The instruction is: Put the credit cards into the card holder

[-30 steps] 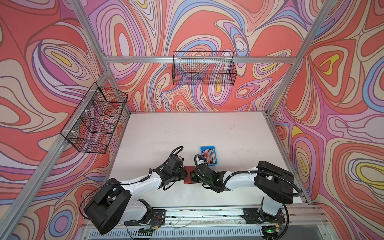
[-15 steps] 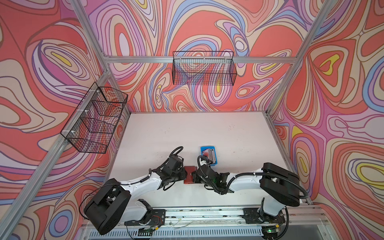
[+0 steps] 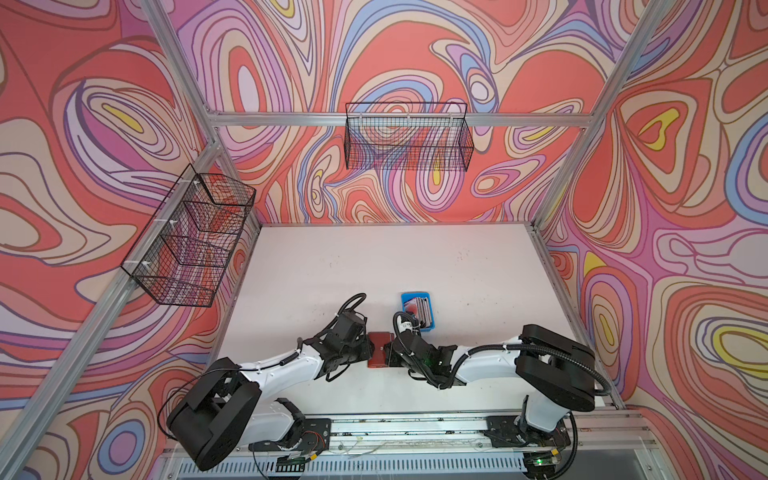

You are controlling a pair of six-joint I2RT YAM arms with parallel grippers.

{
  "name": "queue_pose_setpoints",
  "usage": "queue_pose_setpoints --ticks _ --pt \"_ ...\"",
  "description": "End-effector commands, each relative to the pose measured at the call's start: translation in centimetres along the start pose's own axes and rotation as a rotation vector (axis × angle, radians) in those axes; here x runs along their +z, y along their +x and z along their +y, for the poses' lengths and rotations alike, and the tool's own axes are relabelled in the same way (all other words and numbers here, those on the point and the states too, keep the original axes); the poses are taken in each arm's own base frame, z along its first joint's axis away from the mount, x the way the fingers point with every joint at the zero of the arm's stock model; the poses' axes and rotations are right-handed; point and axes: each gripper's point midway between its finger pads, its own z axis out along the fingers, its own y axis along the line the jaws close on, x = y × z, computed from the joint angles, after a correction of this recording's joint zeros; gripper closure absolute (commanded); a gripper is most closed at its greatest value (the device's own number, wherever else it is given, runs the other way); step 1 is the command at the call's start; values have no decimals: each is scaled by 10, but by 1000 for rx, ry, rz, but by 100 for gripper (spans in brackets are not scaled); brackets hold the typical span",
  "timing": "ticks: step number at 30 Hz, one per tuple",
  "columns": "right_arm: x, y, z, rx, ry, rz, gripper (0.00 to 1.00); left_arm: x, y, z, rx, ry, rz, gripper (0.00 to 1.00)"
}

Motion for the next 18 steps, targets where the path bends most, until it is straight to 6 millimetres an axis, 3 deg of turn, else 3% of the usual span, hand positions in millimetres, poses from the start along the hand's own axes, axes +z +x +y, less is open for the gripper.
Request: queue_pose_setpoints --ticks 1,18 --pt "4 -3 9 -3 -22 -15 100 1 24 31 -10 -100 74 63" --pt "6 -7 16 -5 -44 -31 100 -1 27 21 -18 -36 85 65"
